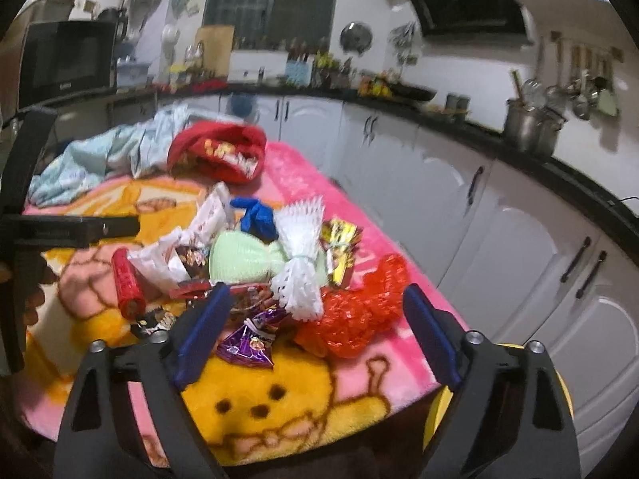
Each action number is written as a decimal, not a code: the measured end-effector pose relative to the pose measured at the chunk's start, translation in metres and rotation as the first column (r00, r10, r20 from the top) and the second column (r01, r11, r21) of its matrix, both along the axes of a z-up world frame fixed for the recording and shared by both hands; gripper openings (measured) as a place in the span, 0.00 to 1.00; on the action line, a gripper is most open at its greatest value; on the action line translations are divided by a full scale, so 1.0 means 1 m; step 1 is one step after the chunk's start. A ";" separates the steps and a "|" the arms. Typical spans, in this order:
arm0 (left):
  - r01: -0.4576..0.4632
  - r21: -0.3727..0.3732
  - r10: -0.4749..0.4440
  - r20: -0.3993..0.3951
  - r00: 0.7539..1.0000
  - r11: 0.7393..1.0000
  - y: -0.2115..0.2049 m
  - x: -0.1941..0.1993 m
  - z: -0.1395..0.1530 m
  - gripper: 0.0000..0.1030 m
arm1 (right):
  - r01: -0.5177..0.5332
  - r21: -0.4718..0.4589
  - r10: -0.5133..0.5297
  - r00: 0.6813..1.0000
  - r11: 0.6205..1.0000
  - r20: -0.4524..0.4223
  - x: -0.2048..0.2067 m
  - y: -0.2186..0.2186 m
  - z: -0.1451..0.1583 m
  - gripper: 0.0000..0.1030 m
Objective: Collect trash
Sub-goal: 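Grasp the white mesh net with the right tool while the left tool grasps the white plastic bag, then carry the mesh net and plastic bag over the yellow bin with both tools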
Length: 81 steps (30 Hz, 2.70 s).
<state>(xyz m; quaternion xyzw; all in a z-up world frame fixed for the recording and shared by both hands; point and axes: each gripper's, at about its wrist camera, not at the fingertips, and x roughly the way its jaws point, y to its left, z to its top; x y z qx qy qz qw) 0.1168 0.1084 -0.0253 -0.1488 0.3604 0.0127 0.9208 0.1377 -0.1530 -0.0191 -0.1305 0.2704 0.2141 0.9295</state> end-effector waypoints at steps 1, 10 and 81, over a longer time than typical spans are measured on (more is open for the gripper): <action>0.002 -0.009 -0.002 -0.012 1.000 1.000 0.003 0.004 -0.002 0.90 | -0.007 -0.002 0.007 1.000 1.000 -0.011 0.004 0.002 -0.002 0.73; 0.069 -0.105 -0.082 -0.127 0.989 0.992 0.008 0.052 -0.016 0.75 | -0.042 -0.028 0.038 0.992 0.999 -0.119 0.036 0.017 -0.020 0.48; 0.377 -0.019 -0.369 0.162 0.915 0.926 -0.198 0.054 0.063 0.21 | 0.167 0.145 -0.167 0.986 0.975 -0.016 -0.017 -0.162 0.043 0.14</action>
